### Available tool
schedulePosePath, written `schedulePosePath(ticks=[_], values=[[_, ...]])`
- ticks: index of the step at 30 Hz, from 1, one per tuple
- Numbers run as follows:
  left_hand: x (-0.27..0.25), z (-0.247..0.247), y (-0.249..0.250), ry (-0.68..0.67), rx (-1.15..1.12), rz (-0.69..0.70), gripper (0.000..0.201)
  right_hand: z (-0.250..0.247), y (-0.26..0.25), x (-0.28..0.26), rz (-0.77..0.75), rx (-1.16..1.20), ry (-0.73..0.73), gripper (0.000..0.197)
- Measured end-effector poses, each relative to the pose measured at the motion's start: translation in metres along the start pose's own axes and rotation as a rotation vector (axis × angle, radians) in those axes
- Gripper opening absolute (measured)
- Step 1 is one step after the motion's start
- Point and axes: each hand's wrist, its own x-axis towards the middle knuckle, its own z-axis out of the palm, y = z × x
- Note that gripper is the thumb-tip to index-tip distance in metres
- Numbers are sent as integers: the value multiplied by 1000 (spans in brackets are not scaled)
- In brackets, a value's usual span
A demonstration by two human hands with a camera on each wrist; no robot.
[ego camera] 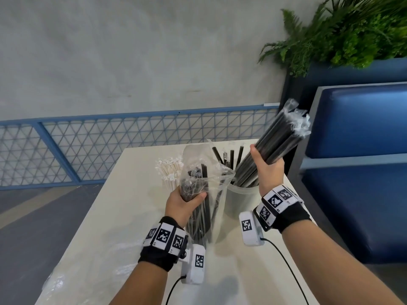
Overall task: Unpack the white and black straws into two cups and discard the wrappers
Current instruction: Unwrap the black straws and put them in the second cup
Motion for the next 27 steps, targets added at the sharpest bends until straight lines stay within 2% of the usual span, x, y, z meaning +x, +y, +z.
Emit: schedulePosePath(ticks=[5,8,10,13,16,18,23,27], values=[[0,-3,2,0,-20,15,31,-4,25,8,15,-212,-46,41],[2,-2,3,-1,-44,7,33,-4,18,10,-41,-125,0,66],[3,-1,4,-1,-42,6,32,-2,6,12,-165,-31,43,75],[3,1,5,-6,-51,15,27,0,-10,12,-368,-44,-11,66],[4,3,6,-12,-63,9,27,3,-5,18,-452,-254,-144,35],[5,5,5,-16,-72,-1,28,2,8,22,-489,-367,-180,20],[7,6,2,-20,-75,0,33,0,24,27,-549,-480,-257,13],[8,7,0,-24,-74,2,34,1,39,23,-532,-815,-308,13]])
